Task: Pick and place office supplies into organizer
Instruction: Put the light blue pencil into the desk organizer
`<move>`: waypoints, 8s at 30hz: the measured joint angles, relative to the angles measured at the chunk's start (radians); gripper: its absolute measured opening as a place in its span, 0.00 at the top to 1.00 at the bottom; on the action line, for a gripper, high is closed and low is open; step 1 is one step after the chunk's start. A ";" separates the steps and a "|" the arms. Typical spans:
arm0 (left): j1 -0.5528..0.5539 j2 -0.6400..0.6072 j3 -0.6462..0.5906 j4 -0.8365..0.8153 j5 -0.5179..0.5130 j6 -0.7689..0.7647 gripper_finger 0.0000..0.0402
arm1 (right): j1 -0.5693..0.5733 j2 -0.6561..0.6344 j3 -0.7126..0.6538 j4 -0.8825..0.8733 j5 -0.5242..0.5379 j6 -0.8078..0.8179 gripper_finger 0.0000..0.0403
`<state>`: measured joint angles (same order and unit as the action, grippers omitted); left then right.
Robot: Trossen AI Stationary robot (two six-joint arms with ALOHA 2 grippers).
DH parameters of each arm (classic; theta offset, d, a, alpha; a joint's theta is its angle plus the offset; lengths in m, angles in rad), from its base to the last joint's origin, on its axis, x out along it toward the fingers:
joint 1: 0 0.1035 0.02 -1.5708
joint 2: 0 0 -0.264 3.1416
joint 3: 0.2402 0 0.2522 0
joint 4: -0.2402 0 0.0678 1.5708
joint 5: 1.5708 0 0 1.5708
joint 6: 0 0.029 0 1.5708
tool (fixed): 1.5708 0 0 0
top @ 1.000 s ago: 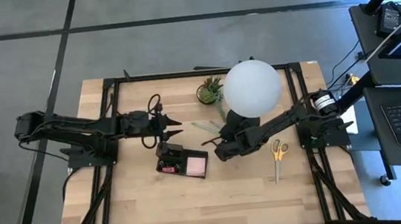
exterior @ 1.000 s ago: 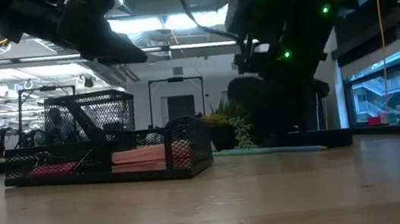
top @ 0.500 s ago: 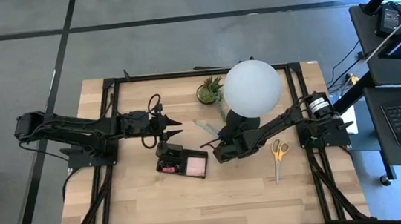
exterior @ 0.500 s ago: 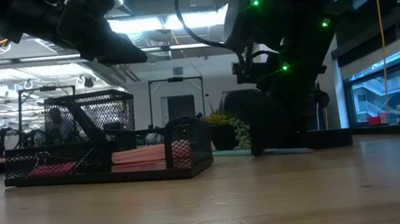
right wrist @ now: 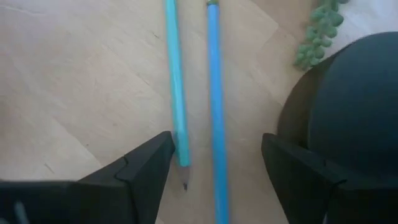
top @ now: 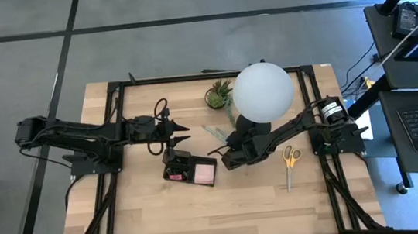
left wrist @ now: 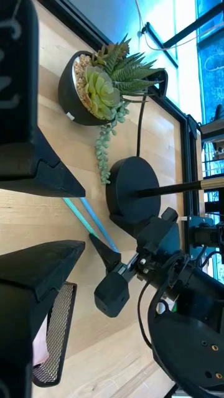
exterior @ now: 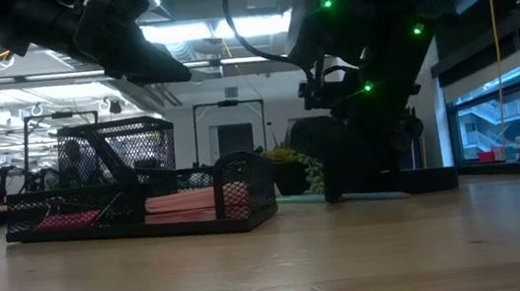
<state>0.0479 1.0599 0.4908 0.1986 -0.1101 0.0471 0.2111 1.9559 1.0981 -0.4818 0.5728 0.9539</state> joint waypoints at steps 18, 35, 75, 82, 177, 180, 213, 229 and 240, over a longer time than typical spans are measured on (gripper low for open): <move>0.000 0.000 0.000 0.000 0.000 -0.011 0.71 | 0.036 0.002 0.076 -0.021 0.003 -0.042 0.37; 0.000 0.000 0.000 0.000 0.000 -0.035 0.72 | 0.061 0.000 0.061 0.024 0.009 -0.037 0.37; 0.000 0.000 0.000 -0.016 0.000 -0.034 0.72 | 0.061 0.039 0.042 0.058 -0.022 0.014 0.37; 0.000 0.000 0.000 -0.016 0.000 -0.034 0.72 | 0.047 0.042 0.040 0.096 -0.026 0.014 0.38; 0.286 0.343 0.414 -0.671 0.176 0.664 0.85 | 0.042 0.039 0.040 0.064 -0.163 -0.016 1.00; 0.297 0.343 0.414 -0.666 0.178 0.713 0.86 | 0.042 0.039 0.040 0.068 -0.164 -0.016 1.00; 0.258 0.626 0.412 -0.476 0.068 0.764 0.70 | 0.043 0.040 0.040 0.114 -0.173 -0.047 0.99; 0.207 0.626 0.412 -0.457 0.130 0.760 0.81 | 0.043 0.040 0.040 0.118 -0.159 -0.050 0.99; 0.207 0.626 0.412 -0.456 0.122 0.858 0.95 | 0.043 0.040 0.040 0.119 -0.156 -0.050 0.99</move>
<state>0.2550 1.6855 0.9024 -0.2578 0.0118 0.9052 0.2543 1.9961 1.1385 -0.3630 0.4168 0.9042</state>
